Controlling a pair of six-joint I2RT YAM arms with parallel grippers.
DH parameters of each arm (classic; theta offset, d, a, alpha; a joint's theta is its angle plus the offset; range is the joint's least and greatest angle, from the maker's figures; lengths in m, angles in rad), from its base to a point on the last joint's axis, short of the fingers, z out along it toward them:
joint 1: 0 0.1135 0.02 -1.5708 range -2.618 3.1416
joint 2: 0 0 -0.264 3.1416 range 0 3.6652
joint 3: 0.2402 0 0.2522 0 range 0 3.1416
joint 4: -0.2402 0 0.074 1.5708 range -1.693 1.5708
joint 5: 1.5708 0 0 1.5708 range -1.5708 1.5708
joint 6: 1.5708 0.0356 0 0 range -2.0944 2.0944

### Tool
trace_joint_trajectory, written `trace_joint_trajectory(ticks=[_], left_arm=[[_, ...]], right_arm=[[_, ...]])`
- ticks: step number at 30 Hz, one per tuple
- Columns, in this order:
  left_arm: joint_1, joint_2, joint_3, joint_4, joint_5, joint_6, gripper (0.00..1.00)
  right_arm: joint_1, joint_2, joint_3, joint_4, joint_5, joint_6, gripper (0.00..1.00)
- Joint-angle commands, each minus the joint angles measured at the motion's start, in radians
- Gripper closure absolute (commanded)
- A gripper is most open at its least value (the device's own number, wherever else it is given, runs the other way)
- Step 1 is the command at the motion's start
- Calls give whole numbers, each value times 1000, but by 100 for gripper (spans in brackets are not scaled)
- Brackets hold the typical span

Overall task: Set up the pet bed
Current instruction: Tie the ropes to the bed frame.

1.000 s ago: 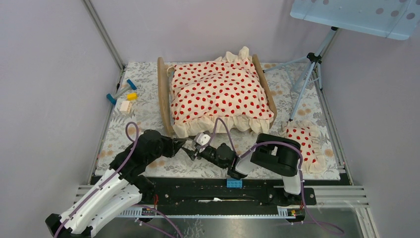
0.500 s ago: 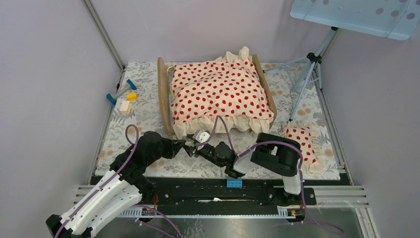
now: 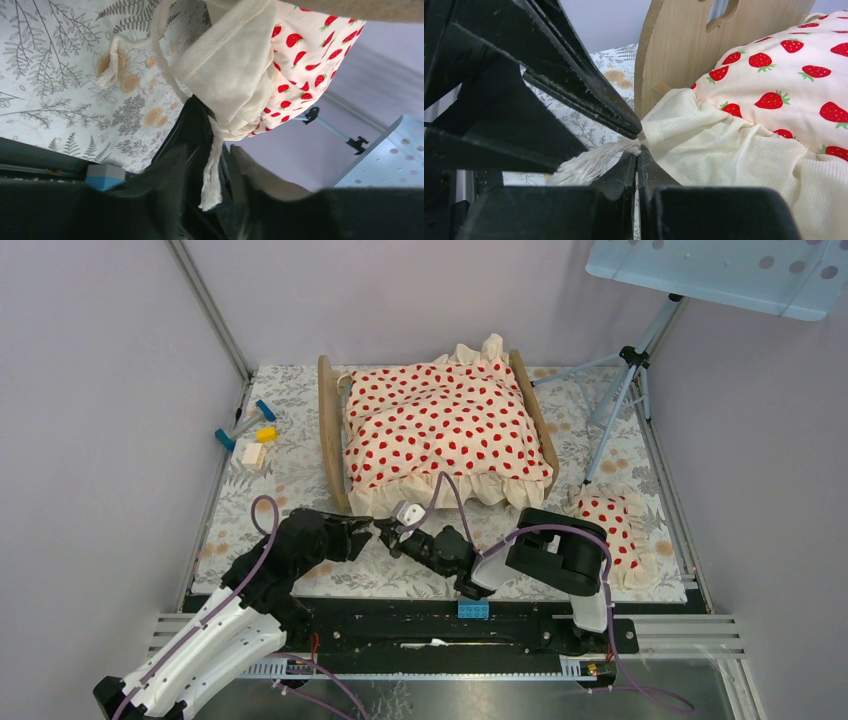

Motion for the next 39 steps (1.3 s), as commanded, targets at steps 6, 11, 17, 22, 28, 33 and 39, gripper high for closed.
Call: trace_joint_trajectory(ticks=[6,11,17,22,28,33,39], left_arm=[[5,18,54,-11,-122,163,30],[5,41,129,-59,-214,311,28],[5,105,235,-51,-248,707,26],[5,149,309,-154,-255,809,22],[5,115,235,-134,-197,740,21],[5,84,160,-75,-103,696,24],[5,73,108,-20,-57,670,26]], right_arm=[[-4,-48,-88,216,61,131,100],[-3,-57,-100,189,62,143,100],[-13,-121,-35,-29,-27,66,100],[-16,-175,60,-359,-175,-119,100],[-16,-198,155,-663,-138,-391,100],[-23,-221,182,-733,-124,-393,100],[-24,-216,216,-742,-113,-245,100]])
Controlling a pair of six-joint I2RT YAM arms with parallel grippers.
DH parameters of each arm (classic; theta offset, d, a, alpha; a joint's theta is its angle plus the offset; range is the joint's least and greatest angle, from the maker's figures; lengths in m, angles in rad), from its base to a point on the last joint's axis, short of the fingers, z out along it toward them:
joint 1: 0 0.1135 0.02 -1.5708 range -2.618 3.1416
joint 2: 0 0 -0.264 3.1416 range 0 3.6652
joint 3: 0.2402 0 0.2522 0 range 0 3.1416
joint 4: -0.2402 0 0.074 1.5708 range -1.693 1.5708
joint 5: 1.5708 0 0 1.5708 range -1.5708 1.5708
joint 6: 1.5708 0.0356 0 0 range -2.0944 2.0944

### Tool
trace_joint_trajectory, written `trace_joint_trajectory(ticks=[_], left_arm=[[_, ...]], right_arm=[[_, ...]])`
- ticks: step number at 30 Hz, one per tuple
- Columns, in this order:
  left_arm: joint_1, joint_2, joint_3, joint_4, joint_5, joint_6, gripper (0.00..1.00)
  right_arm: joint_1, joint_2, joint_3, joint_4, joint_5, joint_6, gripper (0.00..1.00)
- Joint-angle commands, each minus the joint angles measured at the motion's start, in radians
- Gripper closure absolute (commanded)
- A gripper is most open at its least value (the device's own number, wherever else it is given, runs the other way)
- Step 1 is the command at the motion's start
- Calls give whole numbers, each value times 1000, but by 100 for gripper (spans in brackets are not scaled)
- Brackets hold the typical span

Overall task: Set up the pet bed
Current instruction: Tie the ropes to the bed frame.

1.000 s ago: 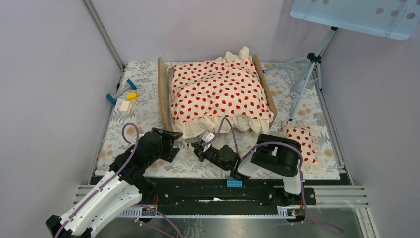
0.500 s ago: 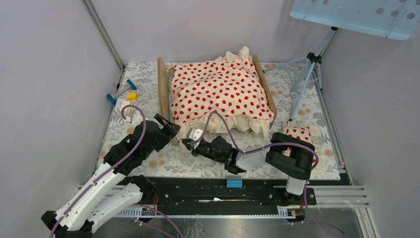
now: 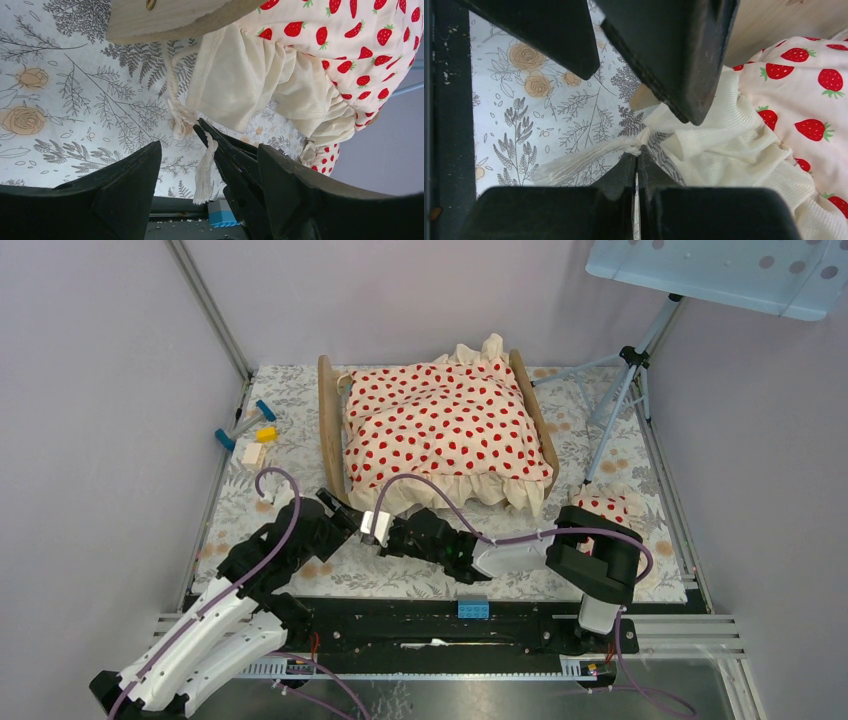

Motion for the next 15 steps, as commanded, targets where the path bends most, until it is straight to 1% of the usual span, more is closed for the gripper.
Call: trace_joint_trajectory(ticks=[1,8,15], left_arm=[[-1,-10,-24,96,79,-18,27],[-1,-27,-66,131,120,-53,37],[-1,-82,-80,128,125,-94,40]], right_arm=[[-8,-41,67,-11,24,100,100],[-25,-46,68,27,8,241,100],[-51,-30,82,24,9,349,100]])
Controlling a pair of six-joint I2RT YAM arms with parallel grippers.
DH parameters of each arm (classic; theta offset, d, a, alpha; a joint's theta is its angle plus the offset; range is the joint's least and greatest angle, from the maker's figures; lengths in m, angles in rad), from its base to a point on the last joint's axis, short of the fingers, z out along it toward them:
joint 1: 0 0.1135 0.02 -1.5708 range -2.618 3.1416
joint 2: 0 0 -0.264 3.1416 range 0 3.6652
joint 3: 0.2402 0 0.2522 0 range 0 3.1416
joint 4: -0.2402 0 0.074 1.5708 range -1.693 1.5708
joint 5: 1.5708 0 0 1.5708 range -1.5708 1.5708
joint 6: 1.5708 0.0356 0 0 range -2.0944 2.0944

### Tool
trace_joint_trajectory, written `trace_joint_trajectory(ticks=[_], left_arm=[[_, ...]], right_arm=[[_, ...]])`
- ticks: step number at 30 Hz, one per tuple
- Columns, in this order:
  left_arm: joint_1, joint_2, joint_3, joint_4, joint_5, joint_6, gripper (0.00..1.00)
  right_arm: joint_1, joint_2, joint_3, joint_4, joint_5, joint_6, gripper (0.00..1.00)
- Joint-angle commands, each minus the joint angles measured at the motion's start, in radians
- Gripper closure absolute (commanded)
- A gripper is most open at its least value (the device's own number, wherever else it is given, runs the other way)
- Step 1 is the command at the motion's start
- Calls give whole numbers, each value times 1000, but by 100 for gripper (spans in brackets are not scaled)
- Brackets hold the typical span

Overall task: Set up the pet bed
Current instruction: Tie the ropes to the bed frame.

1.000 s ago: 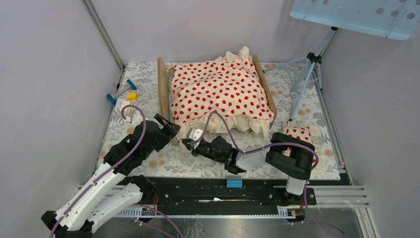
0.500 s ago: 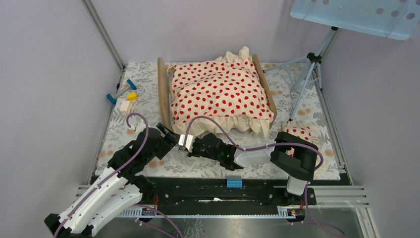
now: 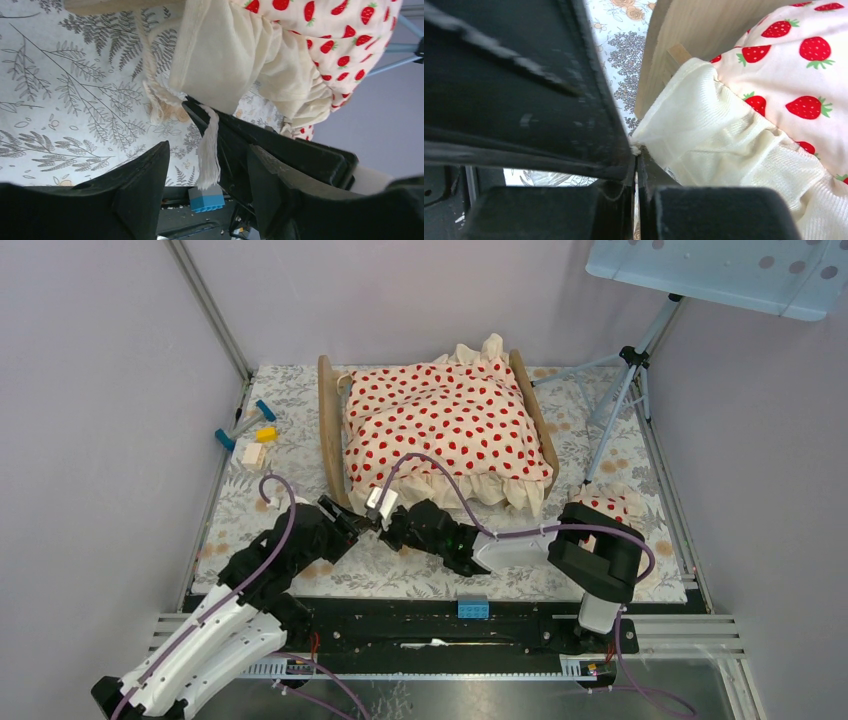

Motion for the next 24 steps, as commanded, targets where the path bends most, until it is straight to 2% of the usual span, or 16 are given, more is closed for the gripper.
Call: trace_joint_trajectory(ticks=[1,12,18,20,23,24], left_arm=[[-2,-40,-7,42,32,-38,41],[-2,-27,-30,87,57,-55,56],[-2,-31,-49,108,59,-74,67],[-2,-32,-53,109,55,-81,76],[-2,-35,-55,113,46,-91,97],[-2,-35,-53,113,40,-92,100]], right_arm=[[-24,-25,50,44,8,103,100],[-37,-19,62,47,-10,157,100],[-40,-20,58,53,-20,185,100],[-41,-21,58,52,-21,195,100],[-41,-22,54,54,-22,199,100],[-41,-24,48,54,-22,196,100]])
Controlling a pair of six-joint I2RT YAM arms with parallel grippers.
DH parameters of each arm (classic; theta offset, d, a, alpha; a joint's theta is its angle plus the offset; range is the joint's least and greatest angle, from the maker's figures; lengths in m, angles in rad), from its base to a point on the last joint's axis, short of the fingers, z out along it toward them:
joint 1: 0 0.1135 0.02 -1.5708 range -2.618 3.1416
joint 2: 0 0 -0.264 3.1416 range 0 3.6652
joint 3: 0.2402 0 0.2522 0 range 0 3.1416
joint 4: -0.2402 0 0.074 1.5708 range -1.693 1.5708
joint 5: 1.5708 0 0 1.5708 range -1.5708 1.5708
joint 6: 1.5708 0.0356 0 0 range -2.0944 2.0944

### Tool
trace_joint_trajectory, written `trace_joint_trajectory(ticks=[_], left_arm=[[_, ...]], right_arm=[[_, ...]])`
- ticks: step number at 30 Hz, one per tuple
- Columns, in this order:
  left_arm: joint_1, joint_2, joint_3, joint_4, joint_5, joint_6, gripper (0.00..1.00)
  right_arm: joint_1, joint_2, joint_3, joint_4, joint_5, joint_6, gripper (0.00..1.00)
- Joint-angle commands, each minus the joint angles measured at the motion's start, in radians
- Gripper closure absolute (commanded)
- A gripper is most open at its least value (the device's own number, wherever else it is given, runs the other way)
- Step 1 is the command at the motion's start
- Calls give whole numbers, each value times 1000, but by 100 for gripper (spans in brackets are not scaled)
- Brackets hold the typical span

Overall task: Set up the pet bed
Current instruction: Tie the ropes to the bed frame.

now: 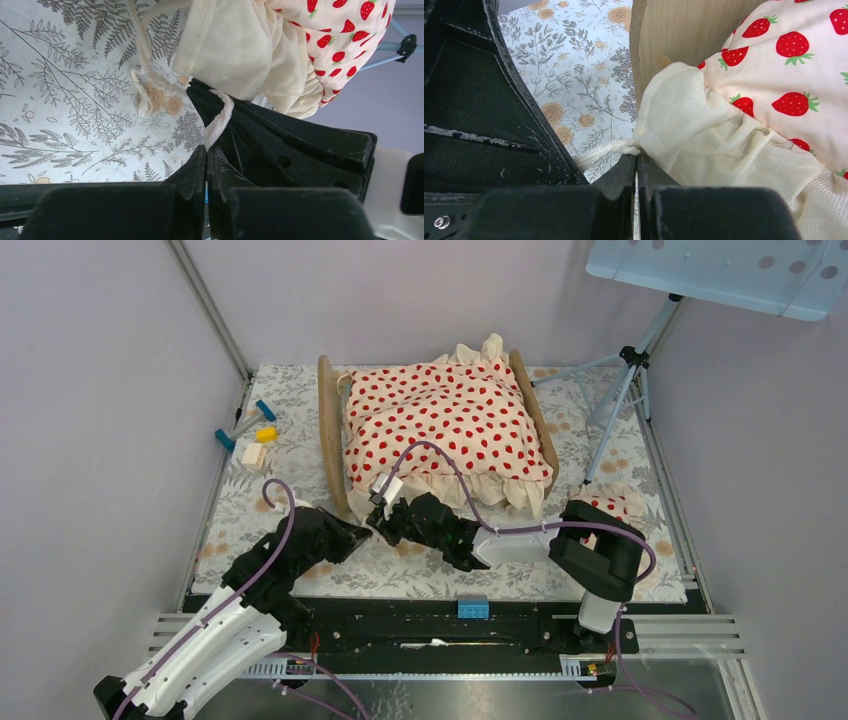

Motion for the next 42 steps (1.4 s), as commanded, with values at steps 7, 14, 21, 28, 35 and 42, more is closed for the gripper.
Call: trace_joint_trajectory(ticks=[7,14,21,28,35,42], left_arm=[[0,18,68,16,-82,-14,100],[1,77,144,-5,-93,-32,100],[4,55,141,-4,-72,-79,100],[6,-22,86,-15,-68,-235,100],[6,-72,54,-67,-51,-463,100],[5,-133,51,-107,-40,-686,100]], right_arm=[[-11,-61,-102,169,-60,-97,74],[-11,-72,-251,460,-153,-238,47],[-10,-30,-271,680,-94,-222,33],[-11,59,-265,868,-84,-135,35],[-11,102,-250,921,-70,-118,38],[-11,123,-209,924,-55,-106,38]])
